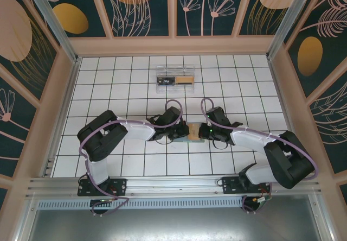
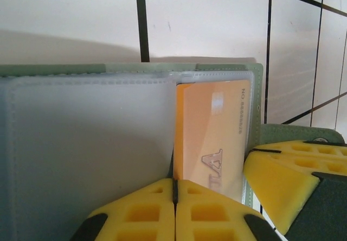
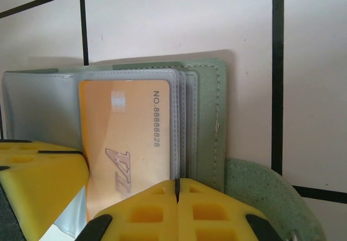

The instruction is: Take the credit cards out of the card holder

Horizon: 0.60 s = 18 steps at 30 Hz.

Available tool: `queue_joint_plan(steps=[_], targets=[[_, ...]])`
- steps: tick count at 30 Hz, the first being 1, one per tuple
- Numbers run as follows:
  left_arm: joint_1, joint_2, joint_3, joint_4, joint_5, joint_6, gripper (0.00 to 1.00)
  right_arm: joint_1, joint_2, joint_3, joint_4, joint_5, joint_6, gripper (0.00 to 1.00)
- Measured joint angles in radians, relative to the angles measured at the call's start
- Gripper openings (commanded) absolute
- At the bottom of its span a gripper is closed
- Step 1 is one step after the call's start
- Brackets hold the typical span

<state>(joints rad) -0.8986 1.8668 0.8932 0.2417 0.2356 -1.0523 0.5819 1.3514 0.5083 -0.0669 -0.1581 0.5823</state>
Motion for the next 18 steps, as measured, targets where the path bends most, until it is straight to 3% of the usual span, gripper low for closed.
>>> queue_joint_plan(steps=[18], targets=[[0.002, -0.048, -0.051, 0.006, -0.012, -0.008, 0.0, 0.0, 0.007, 0.0, 0.012, 0.0, 0.003, 0.0]])
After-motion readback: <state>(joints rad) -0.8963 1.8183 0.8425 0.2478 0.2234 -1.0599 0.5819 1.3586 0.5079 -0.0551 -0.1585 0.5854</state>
